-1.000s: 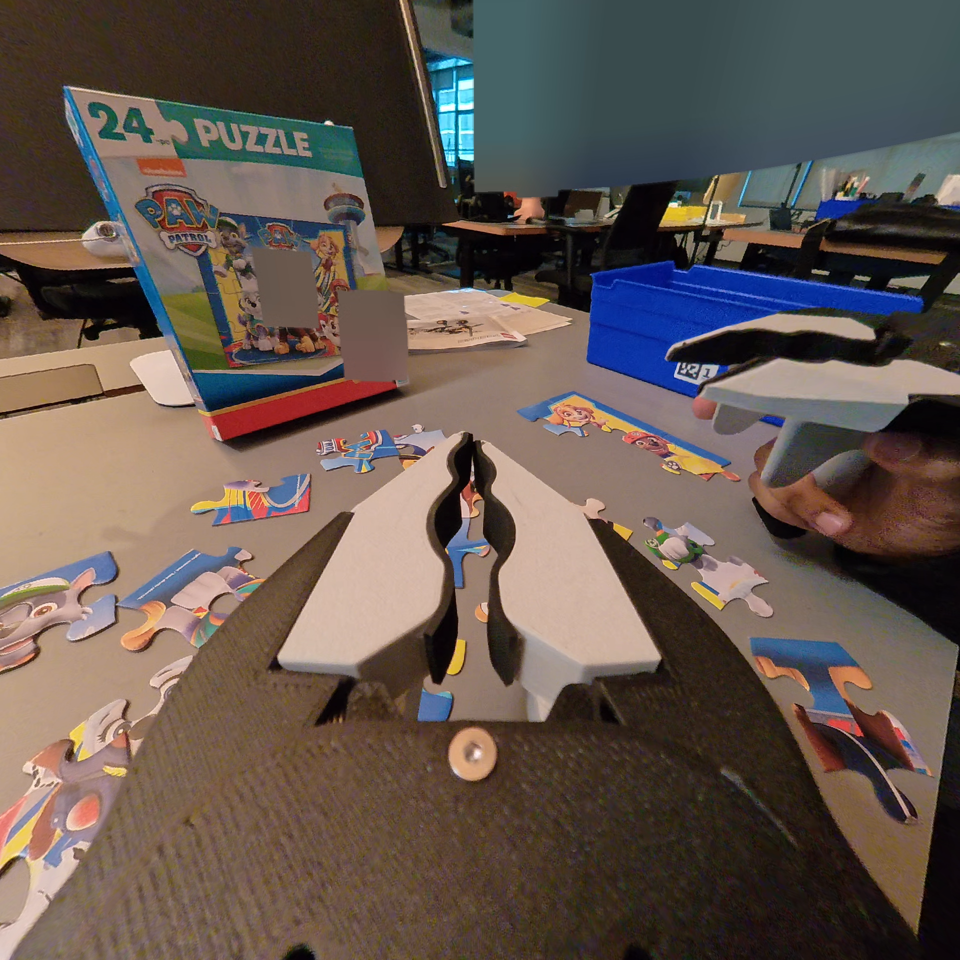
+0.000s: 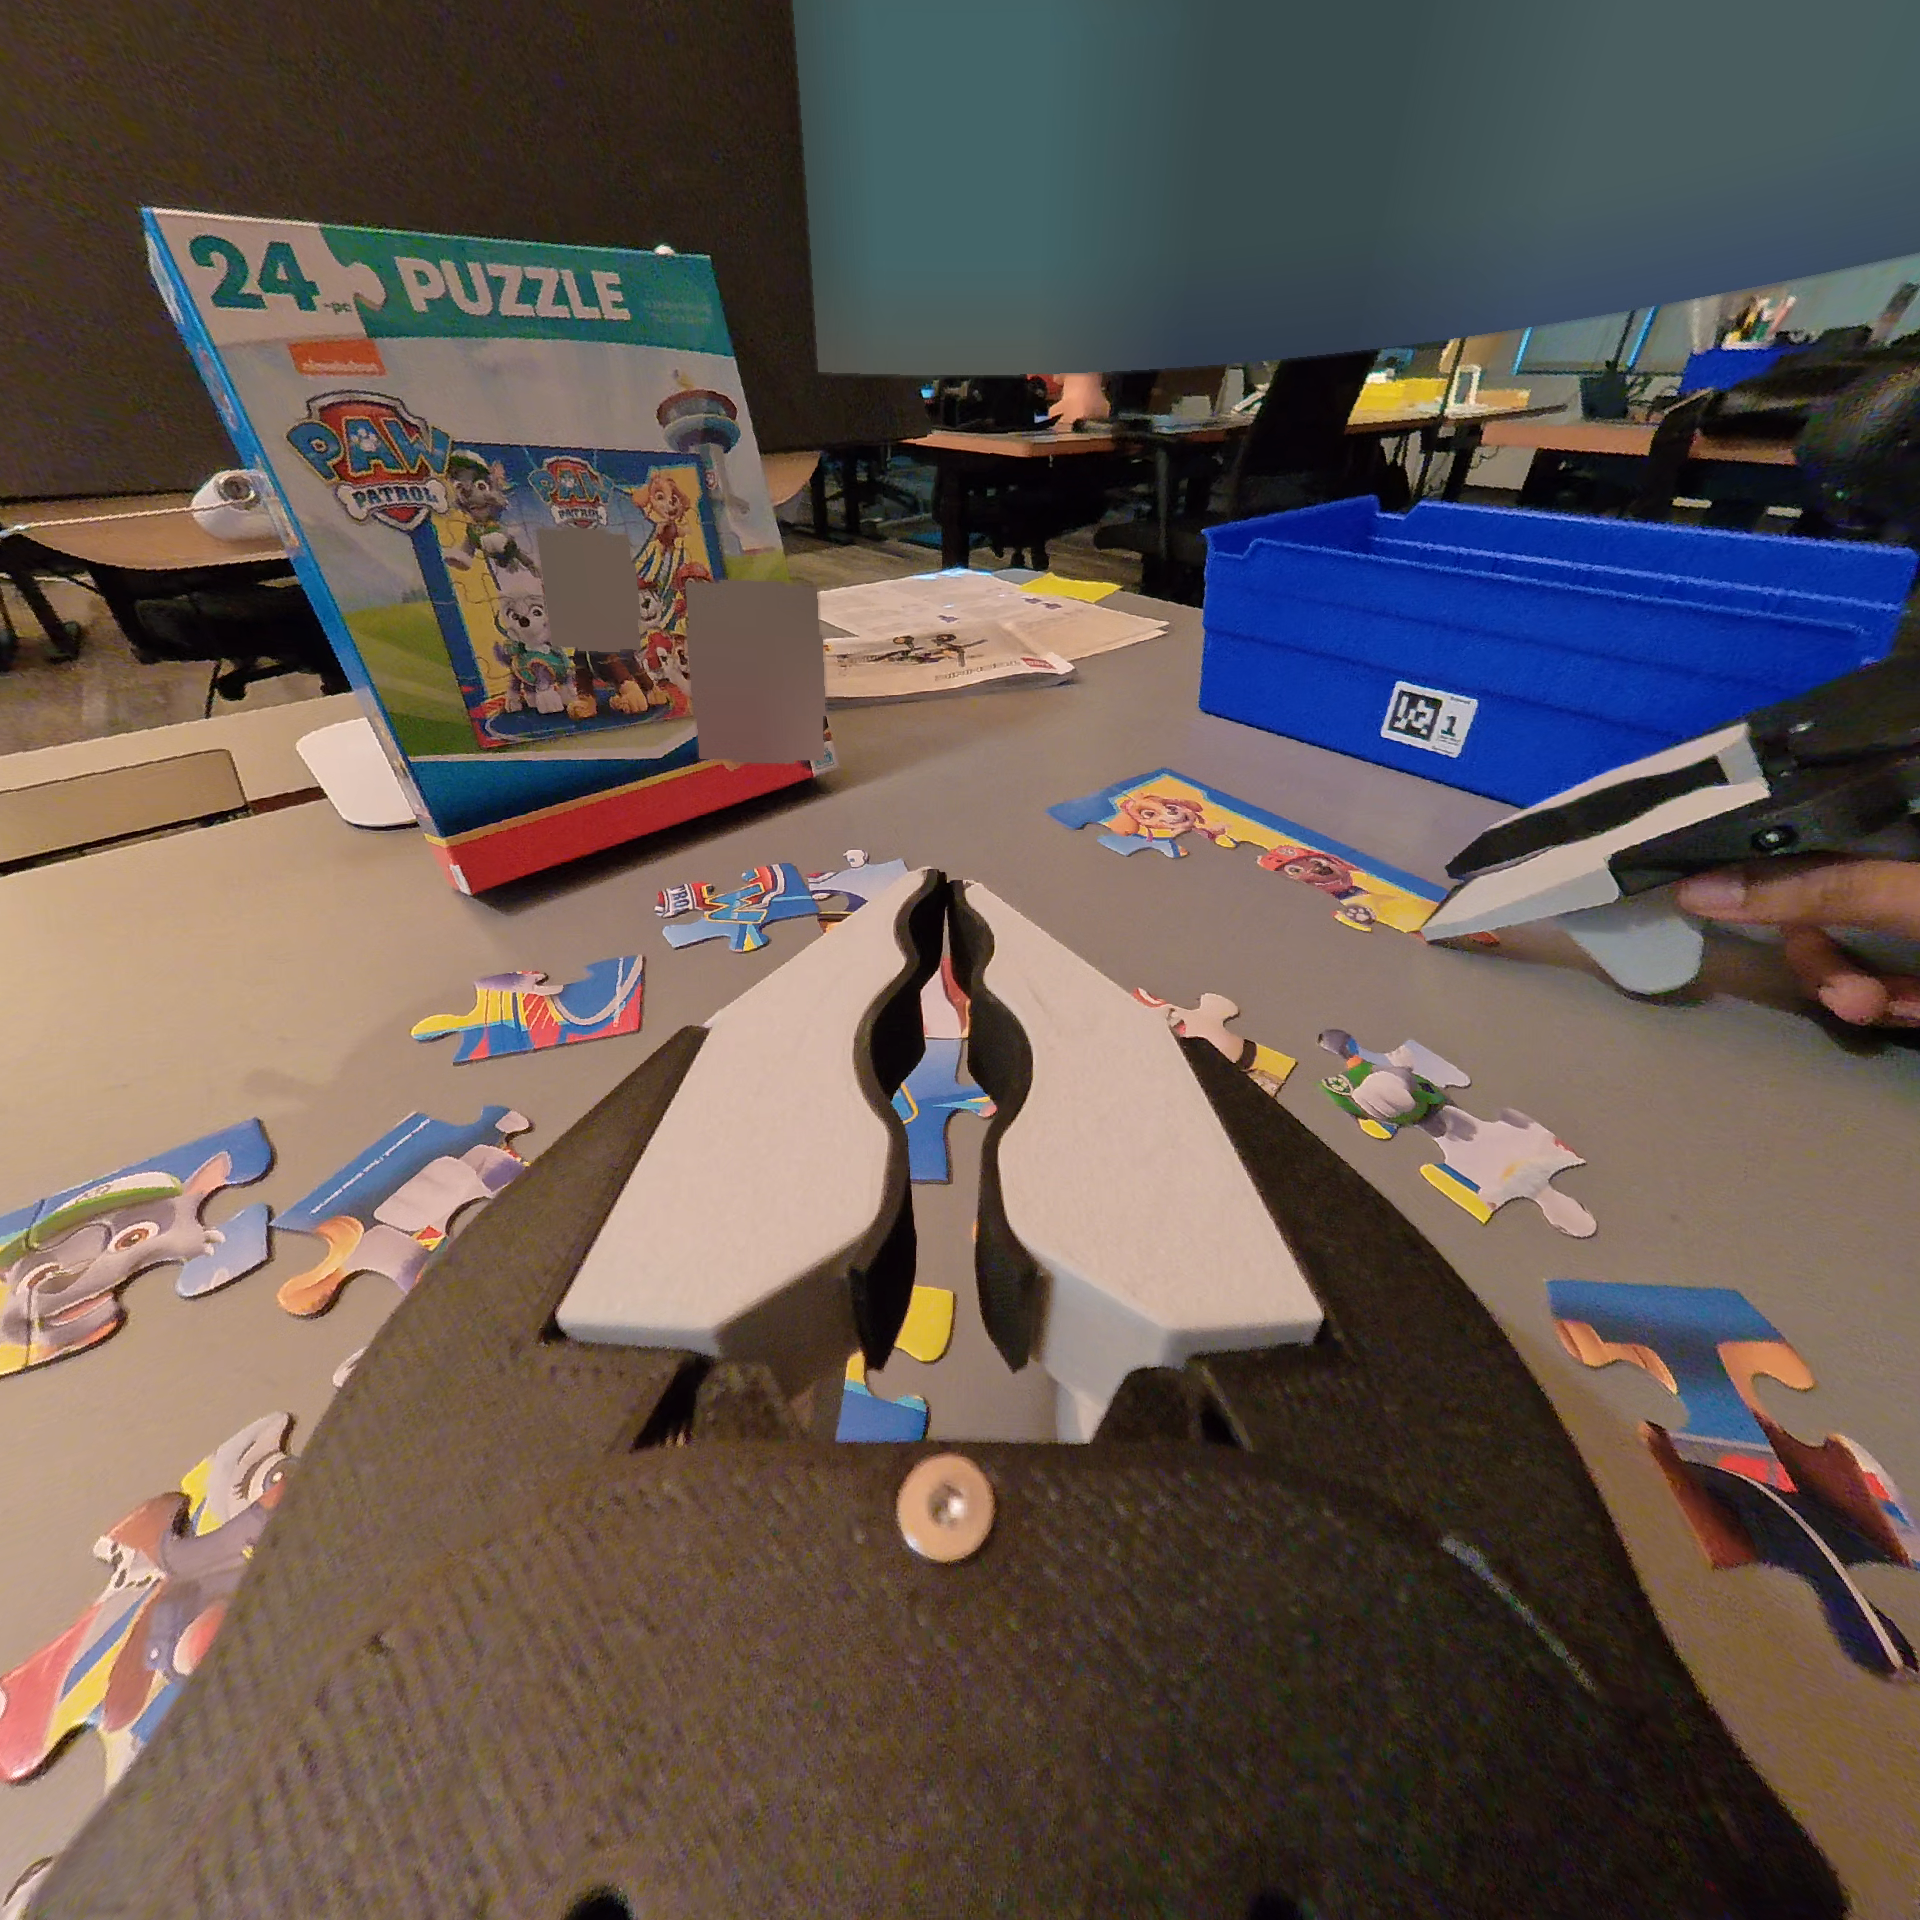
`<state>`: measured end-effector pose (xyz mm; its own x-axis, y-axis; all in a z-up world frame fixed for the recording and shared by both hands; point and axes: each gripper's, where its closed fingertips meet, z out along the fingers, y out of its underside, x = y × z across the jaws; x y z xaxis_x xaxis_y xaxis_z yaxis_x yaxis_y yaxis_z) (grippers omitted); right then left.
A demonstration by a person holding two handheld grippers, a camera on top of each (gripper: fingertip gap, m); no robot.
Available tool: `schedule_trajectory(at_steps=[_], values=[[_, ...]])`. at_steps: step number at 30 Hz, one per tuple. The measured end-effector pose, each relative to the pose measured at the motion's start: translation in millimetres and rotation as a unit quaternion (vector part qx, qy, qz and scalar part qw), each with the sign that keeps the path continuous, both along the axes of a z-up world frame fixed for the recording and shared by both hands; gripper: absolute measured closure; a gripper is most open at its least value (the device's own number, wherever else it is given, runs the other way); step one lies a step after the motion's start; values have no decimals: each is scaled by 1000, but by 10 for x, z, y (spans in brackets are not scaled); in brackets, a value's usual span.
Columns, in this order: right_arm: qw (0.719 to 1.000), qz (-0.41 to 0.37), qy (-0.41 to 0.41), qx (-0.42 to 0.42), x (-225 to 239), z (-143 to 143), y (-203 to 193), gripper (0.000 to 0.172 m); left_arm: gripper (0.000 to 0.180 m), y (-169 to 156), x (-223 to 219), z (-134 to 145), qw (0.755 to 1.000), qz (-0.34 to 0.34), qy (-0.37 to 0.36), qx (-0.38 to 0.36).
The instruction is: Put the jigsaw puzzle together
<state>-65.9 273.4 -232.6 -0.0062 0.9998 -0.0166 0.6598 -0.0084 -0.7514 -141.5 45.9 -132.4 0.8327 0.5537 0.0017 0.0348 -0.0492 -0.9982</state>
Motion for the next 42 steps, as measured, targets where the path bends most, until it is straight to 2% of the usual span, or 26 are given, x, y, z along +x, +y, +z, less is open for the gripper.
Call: schedule_trajectory(at_steps=[6, 22, 26, 31, 35, 42], values=[[1000, 16, -1, -1, -86, 3, 38, 124, 180, -9, -1, 10, 1000, 1, 2, 3], [1000, 26, -2, 14, -146, 10, 123, 125, 180, -8, -8, 2, 1000, 5, 6, -3], [999, 26, 22, 33, -172, 148, 117, 123, 180, -13, -17, 0, 1000, 5, 1, 0], [991, 76, 111, 21, -333, 527, -238, 127, 180, -10, -19, -4, 1000, 4, -1, -1], [982, 120, 148, -6, -498, 597, -577, 129, 180, -8, -13, -2, 1000, 3, 1, -2], [967, 138, 211, -35, -679, 778, -812, 134, 180, -30, -34, -10, 1000, 7, -8, 1]])
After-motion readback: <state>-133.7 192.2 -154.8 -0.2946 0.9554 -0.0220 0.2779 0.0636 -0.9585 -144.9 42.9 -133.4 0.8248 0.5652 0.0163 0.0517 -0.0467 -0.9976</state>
